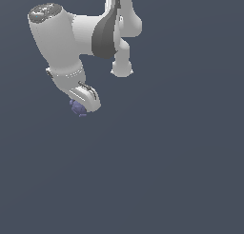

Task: Pick up the object and move it to a goal position.

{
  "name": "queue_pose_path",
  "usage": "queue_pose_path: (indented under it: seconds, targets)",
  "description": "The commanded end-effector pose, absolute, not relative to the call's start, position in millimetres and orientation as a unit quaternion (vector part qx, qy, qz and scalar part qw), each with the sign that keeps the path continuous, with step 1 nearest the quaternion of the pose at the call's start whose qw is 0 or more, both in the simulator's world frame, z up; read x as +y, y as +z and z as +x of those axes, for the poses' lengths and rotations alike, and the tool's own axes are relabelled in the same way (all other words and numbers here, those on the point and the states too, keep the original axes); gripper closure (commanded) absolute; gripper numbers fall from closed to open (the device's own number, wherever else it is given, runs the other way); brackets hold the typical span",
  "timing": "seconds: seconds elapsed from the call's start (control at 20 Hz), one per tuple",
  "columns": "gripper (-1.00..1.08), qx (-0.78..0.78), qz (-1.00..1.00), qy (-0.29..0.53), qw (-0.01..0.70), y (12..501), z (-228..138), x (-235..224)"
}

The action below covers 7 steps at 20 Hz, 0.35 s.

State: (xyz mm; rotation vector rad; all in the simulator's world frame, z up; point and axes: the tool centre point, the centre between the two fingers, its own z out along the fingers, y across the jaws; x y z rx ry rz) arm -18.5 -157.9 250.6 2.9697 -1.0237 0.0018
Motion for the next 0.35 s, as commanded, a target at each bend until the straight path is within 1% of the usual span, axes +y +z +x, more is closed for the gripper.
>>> queue_pose_path:
  seconds: [0.0, 0.3]
  targets:
    - [1.08, -0.326, 0.945, 0.0, 0.0, 258.3, -15.8, -159.7]
    - [1.08, -0.326, 0.945, 0.0, 0.0, 262.1, -13.3, -161.0]
